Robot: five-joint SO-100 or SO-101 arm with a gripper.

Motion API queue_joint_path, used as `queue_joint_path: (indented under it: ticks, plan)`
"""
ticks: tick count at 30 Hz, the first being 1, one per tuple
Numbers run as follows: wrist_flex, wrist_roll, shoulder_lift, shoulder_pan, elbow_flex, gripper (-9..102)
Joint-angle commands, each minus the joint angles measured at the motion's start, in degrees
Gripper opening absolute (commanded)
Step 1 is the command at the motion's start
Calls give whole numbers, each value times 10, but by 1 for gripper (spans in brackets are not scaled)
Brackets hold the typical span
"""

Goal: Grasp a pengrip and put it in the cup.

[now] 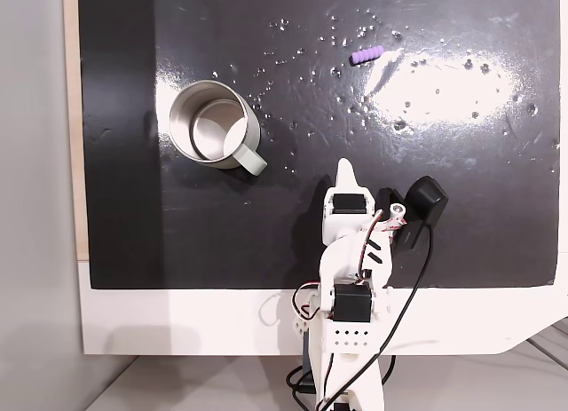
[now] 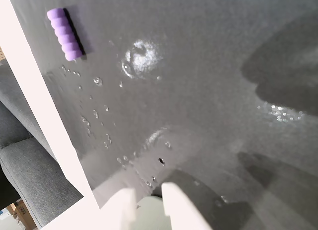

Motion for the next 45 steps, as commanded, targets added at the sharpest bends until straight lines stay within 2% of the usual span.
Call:
queue_joint_path:
  ticks: [1,14,19,31,45]
  plan:
    - [-14,-39,6,-36,-5,0]
    - [-11,-37,6,-33,-8,0]
    - [37,-45,-17,-25,-101,0]
    - [77,-66,-410,24,-486,0]
    - [148,-96,-824,80,-846,0]
